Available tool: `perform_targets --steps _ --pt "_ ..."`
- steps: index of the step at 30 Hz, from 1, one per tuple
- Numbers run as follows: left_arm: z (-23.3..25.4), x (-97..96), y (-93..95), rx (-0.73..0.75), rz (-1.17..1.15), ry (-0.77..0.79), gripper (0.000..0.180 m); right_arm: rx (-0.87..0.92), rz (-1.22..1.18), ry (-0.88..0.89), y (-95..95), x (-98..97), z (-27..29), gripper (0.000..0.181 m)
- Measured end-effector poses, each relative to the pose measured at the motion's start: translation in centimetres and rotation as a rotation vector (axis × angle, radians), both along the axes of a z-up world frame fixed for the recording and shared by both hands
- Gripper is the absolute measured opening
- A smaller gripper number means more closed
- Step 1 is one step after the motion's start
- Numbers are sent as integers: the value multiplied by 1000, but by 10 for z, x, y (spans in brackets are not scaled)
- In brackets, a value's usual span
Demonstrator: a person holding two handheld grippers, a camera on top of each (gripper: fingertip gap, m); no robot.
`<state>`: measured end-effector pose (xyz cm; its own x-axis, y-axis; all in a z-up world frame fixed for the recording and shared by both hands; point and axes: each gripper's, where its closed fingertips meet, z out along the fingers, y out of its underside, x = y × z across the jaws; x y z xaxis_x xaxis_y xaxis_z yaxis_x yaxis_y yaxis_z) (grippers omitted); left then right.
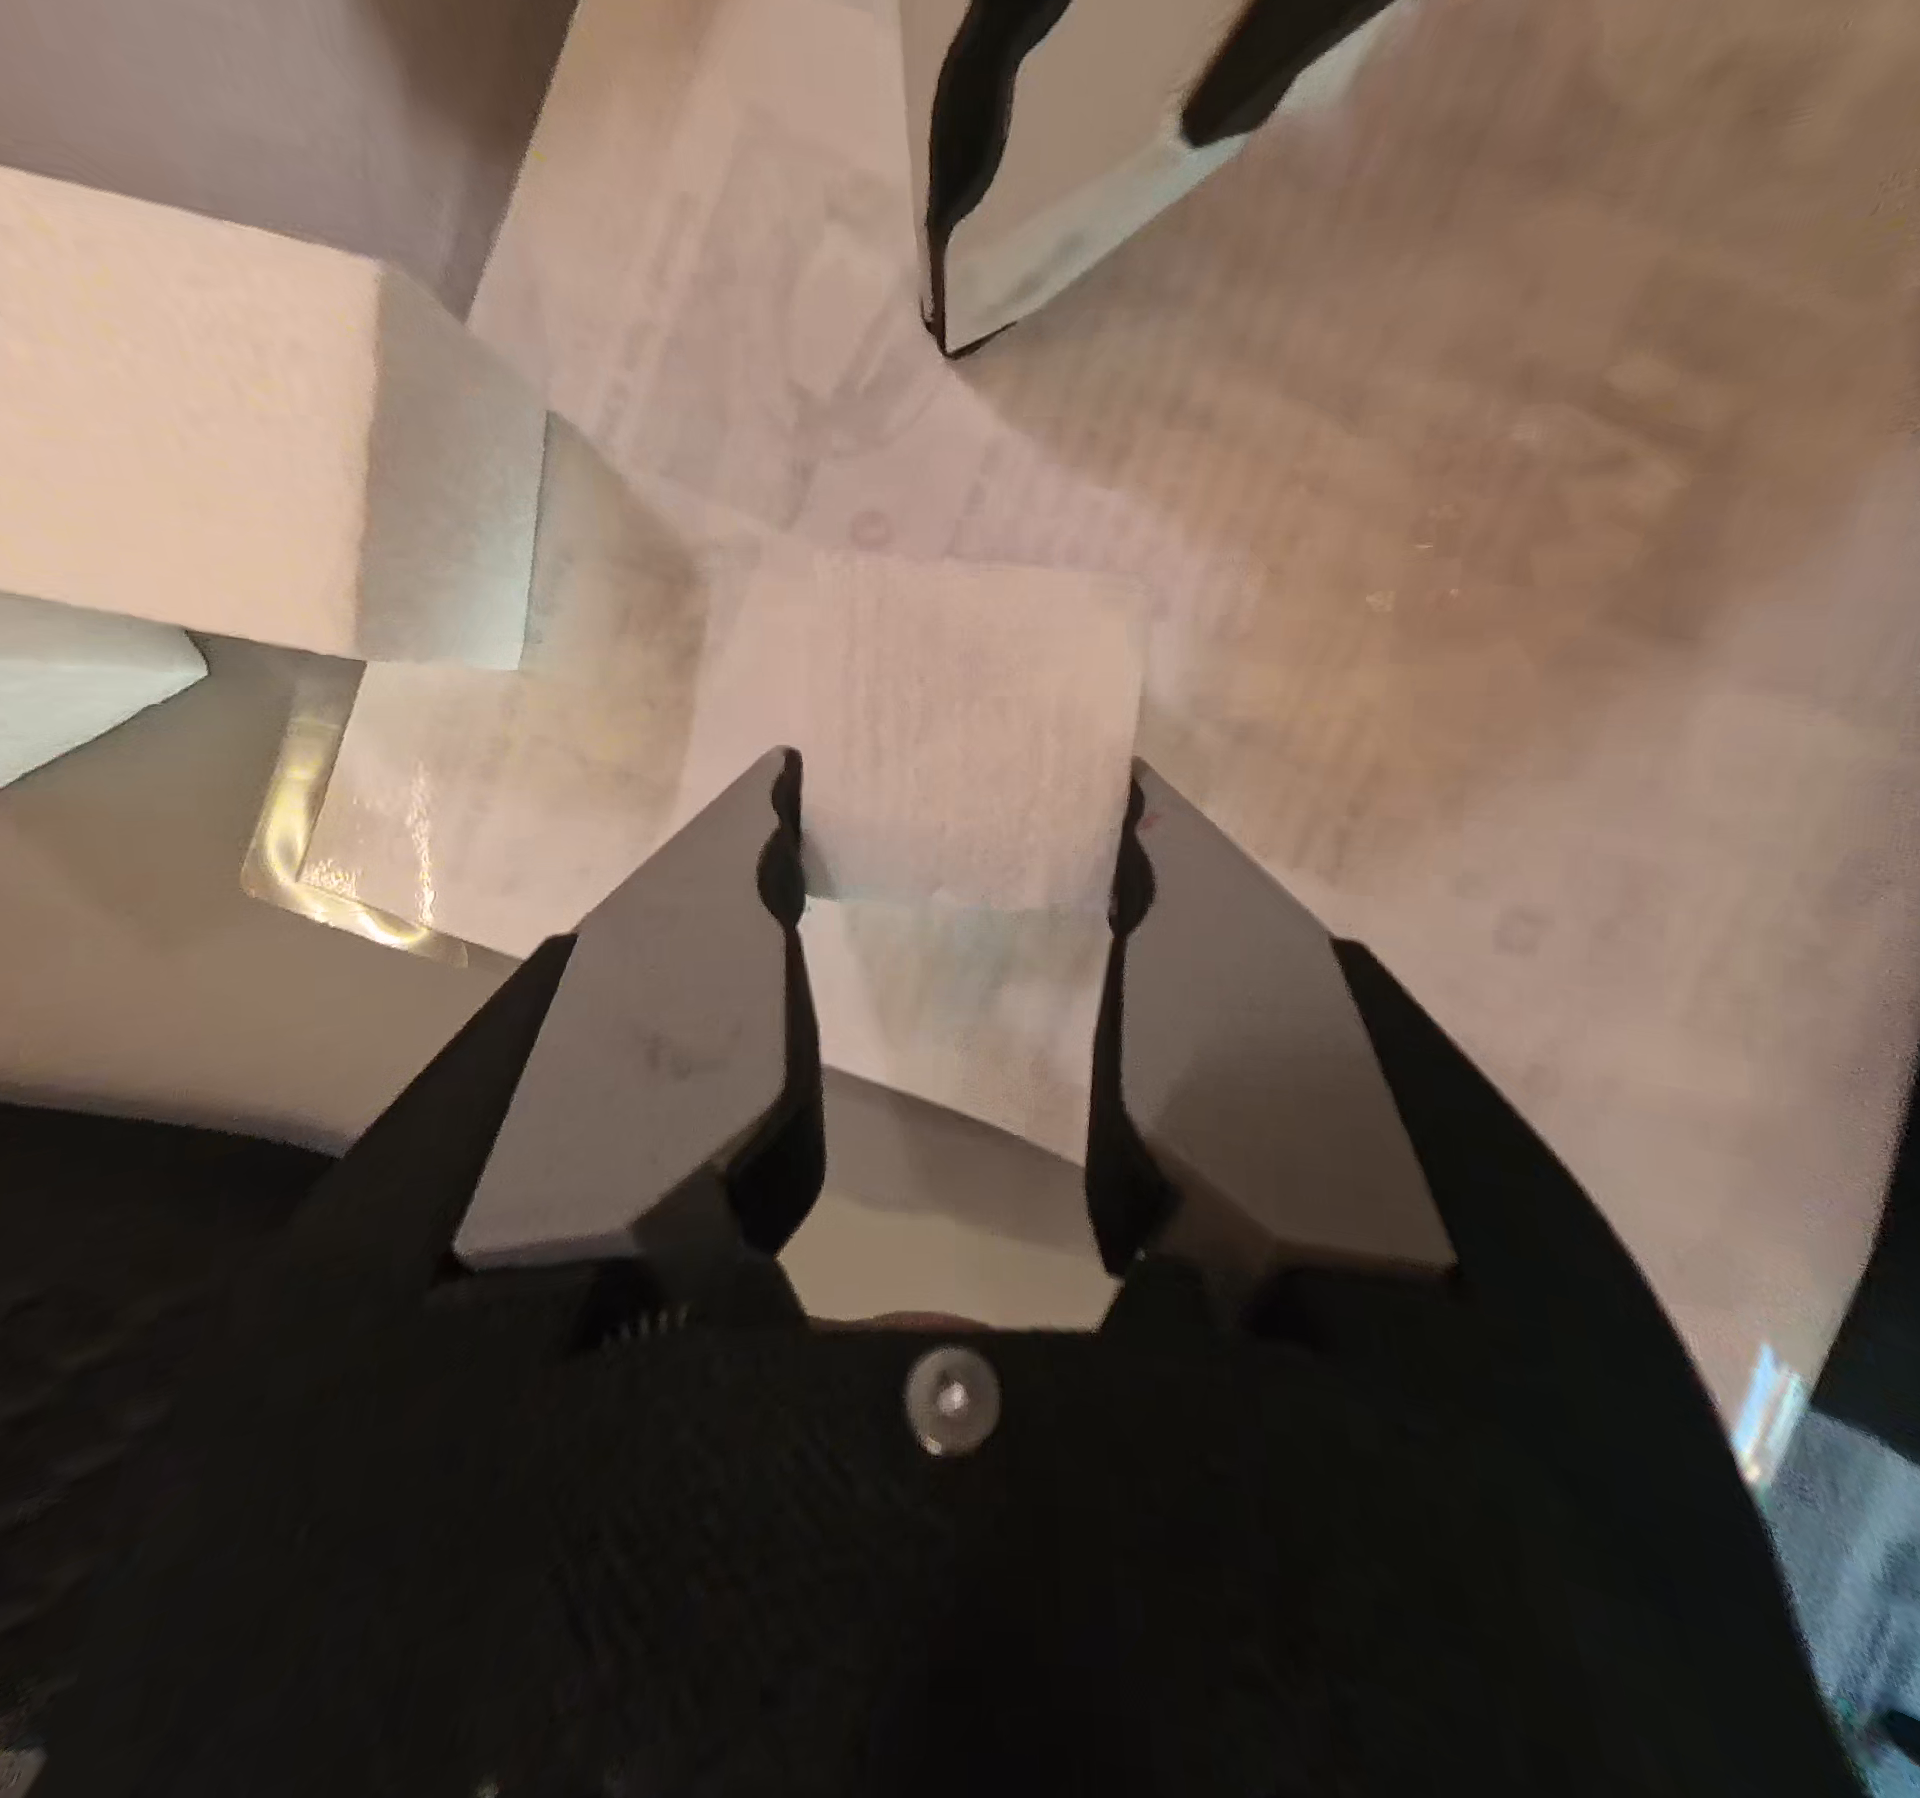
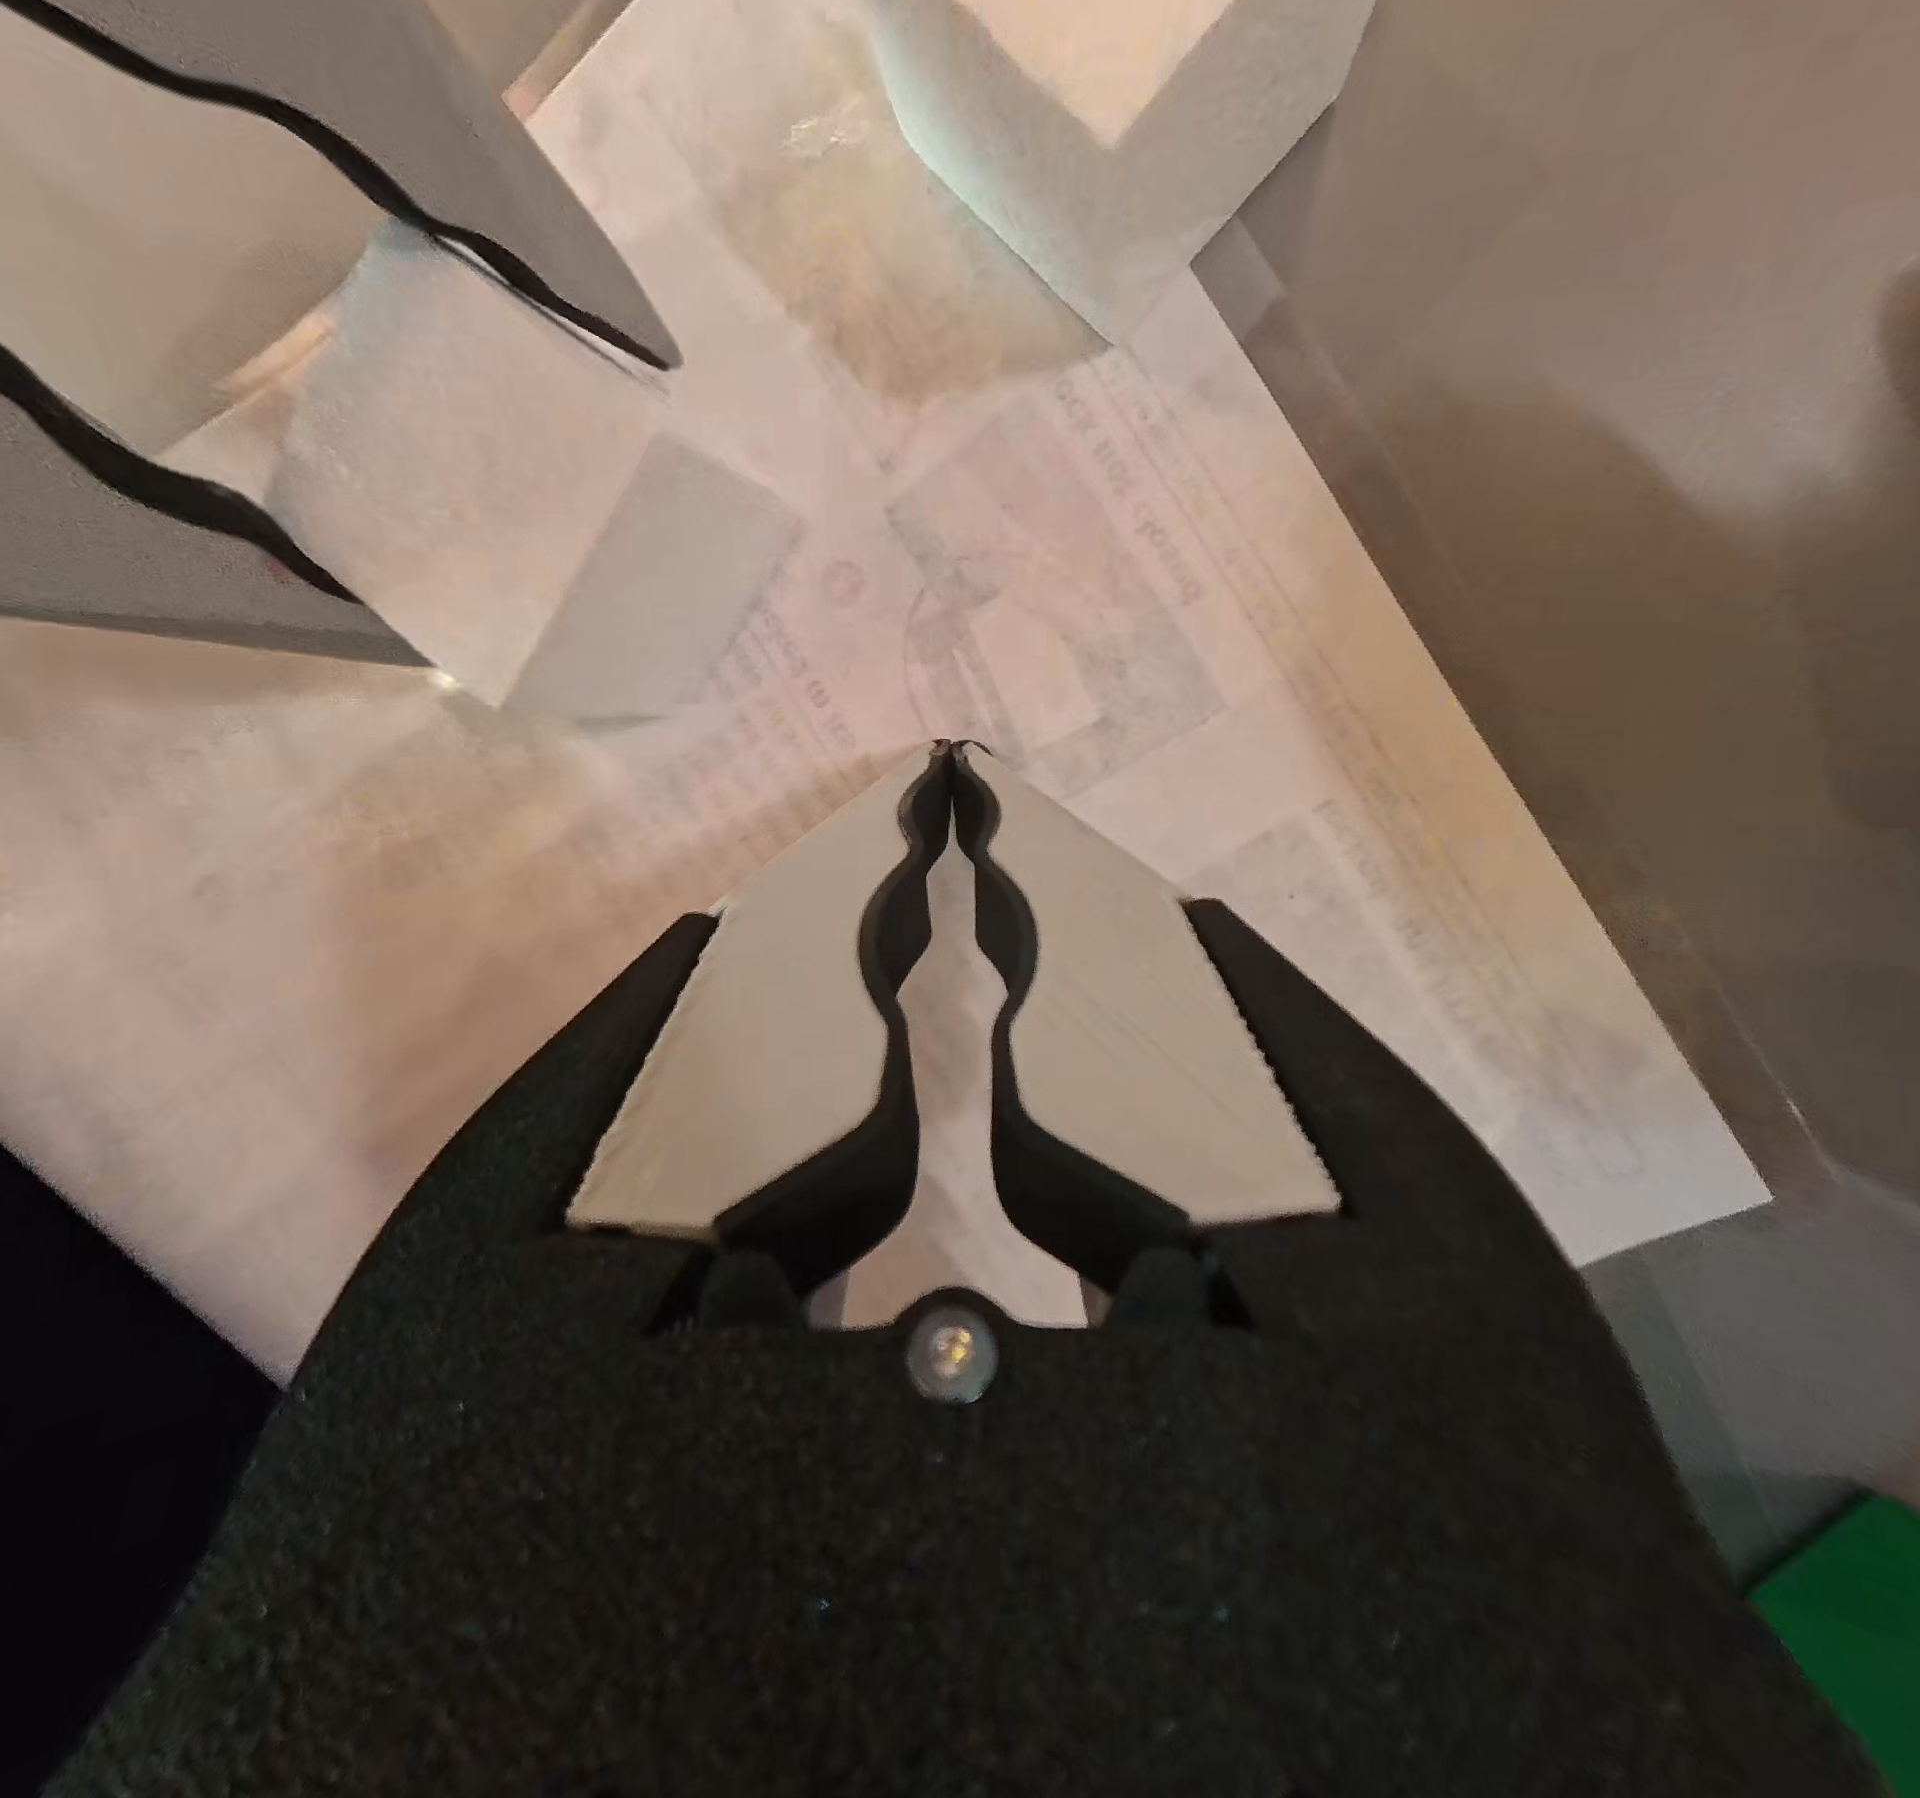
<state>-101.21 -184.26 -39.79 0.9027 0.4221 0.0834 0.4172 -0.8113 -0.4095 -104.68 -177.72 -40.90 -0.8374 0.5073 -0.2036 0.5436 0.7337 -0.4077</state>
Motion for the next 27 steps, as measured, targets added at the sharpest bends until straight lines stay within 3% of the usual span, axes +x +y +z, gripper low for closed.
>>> perform_targets --steps 5,9,17,19,22,27 --pt "-7 -1 0 -17 62 -44 63 -22 2 -2 0 0 0 0" --pt "-11 1 -10 -88 30 45 64 -46 5 -20 0 1 1 0" --pt "-11 6 -8 -46 34 65 63 -31 116 -48 1 7 2 1" --pt "-12 7 -9 -76 17 57 63 -11 155 -54 0 6 3 4" --pt "-12 6 -9 -138 -4 34 64 6 192 6 -6 -8 13 32" --pt "-12 4 -7 -172 11 11 65 -26 259 130 -27 -39 40 33"
